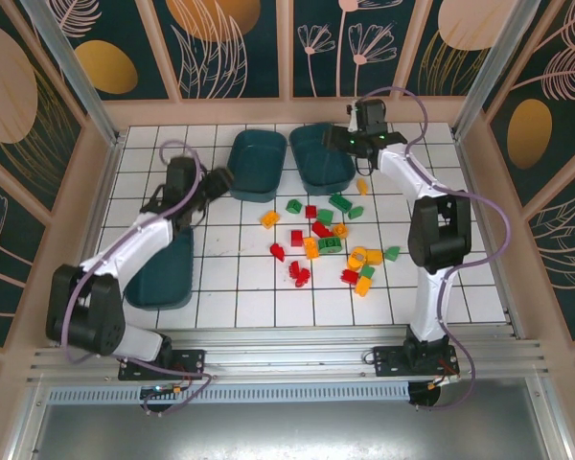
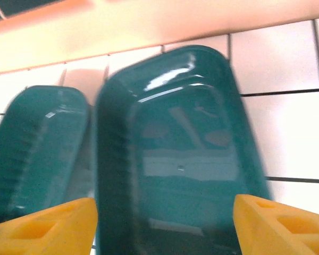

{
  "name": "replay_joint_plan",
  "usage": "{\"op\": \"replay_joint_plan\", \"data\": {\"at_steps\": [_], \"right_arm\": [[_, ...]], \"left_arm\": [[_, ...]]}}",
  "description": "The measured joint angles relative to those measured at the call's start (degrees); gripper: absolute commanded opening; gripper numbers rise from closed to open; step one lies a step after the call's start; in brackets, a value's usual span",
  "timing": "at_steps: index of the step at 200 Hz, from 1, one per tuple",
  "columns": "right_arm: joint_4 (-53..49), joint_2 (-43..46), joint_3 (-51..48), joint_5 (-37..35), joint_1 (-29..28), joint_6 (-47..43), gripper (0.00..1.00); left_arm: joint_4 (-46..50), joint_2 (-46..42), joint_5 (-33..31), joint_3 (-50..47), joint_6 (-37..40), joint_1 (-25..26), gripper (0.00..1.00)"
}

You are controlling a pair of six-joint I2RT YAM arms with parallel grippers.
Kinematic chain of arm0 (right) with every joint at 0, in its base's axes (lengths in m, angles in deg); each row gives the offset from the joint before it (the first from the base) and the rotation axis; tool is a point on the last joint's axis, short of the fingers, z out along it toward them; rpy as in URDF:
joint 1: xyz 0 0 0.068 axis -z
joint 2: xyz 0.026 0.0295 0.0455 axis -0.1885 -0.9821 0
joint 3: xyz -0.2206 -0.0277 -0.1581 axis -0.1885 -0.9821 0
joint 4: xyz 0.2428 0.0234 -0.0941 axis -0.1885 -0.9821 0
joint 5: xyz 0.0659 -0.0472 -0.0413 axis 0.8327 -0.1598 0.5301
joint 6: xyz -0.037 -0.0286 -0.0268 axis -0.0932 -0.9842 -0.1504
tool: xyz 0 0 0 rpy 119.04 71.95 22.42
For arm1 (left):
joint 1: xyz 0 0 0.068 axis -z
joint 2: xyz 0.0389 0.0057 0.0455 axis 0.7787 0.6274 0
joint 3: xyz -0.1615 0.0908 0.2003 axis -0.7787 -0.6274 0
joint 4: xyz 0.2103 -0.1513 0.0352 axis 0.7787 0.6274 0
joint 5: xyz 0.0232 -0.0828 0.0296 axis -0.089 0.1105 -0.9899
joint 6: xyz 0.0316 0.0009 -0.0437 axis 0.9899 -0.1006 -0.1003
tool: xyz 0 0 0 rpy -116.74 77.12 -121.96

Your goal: Sort the legos into containers by color

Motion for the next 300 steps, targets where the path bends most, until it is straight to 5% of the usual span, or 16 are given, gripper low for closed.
{"op": "replay_joint_plan", "data": {"at_steps": [43, 109, 183, 240, 300], "right_arm": [[-2.5, -3.9, 0.7, 0.1, 2.2, -7.0, 0.69], [-2.3, -8.7, -0.2, 0.0, 2.1, -8.1, 0.64], [0.7, -8.7, -3.2, 0.3, 2.4, -7.6, 0.64], [2.0, -8.5, -4.2, 2.7, 2.7, -6.5, 0.51], [4.2, -6.9, -9.2, 5.7, 1.8, -3.6, 0.43]], "left_arm": [[8.0, -7.0, -5.5, -12.7, 0.3, 0.3, 0.64], [11.3, -12.5, -7.3, -16.3, 1.2, 0.3, 0.62], [20.0, -21.8, -11.5, -7.8, 2.3, 0.3, 0.63], [24.4, -23.6, -14.3, -18.4, 0.2, 0.3, 0.64], [23.0, -22.4, -14.3, -21.3, -1.8, 0.3, 0.45]]}}
